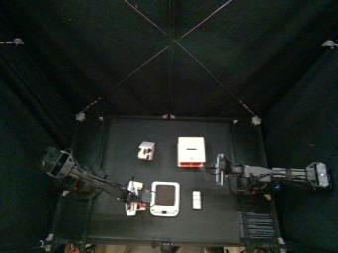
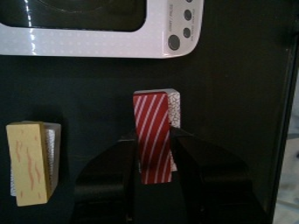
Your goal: Put salmon sushi on drawer
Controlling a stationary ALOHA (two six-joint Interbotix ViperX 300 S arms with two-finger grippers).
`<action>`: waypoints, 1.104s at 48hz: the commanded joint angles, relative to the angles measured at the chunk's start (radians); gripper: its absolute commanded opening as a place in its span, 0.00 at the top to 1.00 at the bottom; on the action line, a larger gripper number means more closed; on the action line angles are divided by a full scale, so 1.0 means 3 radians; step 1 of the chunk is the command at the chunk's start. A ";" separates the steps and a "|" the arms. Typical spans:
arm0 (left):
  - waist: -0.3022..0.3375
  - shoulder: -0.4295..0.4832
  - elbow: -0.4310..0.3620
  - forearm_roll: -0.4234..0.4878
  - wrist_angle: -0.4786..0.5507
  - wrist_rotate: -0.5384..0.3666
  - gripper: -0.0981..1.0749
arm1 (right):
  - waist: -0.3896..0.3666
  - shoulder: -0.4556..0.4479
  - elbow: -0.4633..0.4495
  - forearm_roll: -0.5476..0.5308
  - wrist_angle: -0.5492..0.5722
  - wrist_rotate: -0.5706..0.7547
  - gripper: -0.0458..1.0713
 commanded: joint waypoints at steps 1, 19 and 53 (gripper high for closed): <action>0.0026 -0.0061 -0.0128 0.0000 -0.0010 -0.0005 0.46 | -0.0005 0.0026 -0.0041 0.0005 -0.0015 0.0000 0.95; 0.0189 0.0072 -0.0608 0.0015 0.0603 -0.0005 0.46 | -0.0005 0.0026 -0.0046 0.0000 -0.0015 0.0000 0.95; 0.0961 0.0235 -0.1677 0.0501 0.0972 0.0005 0.46 | -0.0010 0.0026 -0.0041 -0.0010 -0.0015 0.0000 0.95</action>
